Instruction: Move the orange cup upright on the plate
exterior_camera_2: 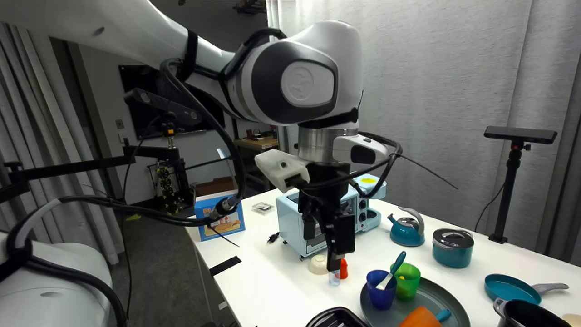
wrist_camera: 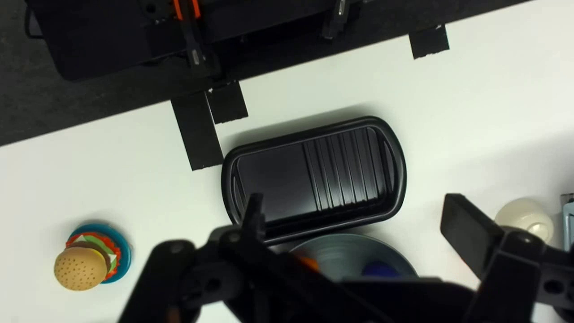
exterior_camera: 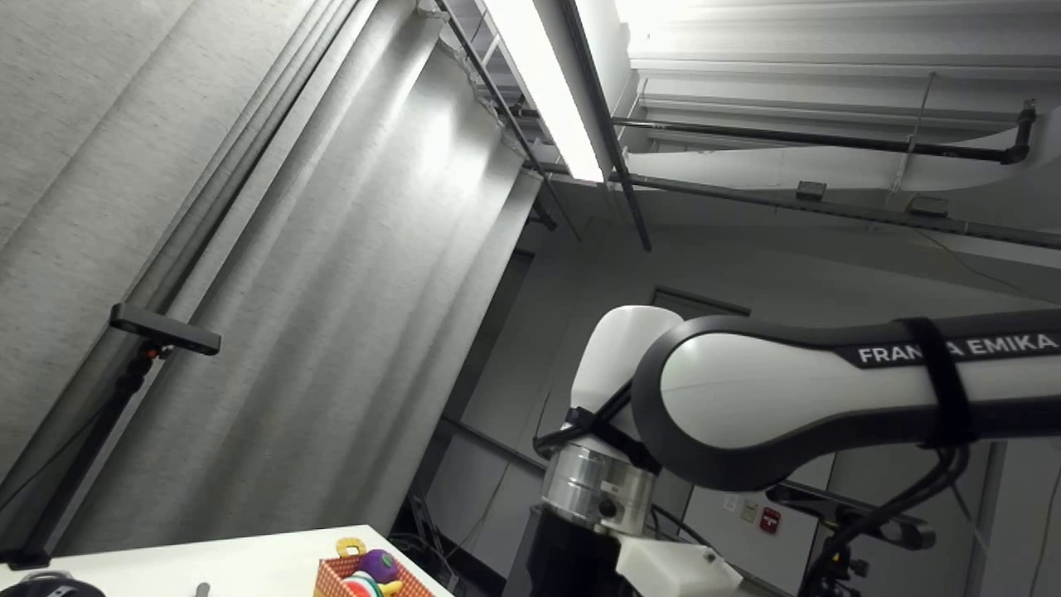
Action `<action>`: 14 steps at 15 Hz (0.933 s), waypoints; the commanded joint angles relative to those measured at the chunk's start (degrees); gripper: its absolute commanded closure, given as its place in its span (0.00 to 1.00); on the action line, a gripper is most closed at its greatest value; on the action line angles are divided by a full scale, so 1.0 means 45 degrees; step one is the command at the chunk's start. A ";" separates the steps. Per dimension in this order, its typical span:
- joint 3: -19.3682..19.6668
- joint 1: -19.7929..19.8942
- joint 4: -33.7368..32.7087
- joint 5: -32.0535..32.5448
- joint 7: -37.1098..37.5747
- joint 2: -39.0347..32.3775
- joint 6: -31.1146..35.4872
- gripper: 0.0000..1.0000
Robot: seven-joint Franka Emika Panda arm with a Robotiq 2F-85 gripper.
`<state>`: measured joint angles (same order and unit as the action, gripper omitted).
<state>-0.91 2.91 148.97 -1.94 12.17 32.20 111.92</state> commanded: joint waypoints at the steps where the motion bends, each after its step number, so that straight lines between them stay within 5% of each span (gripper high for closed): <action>1: -0.0072 0.0239 -0.0152 0.0271 0.0114 -0.0821 0.1418 0.00; 9: -0.0101 0.0273 -0.0509 0.0565 0.0201 -0.2634 0.3593 0.00; 14: 0.0012 0.0105 -0.0313 0.0466 0.0005 -0.2637 0.3538 0.00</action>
<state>-0.91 3.43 147.63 0.13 12.20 20.32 127.95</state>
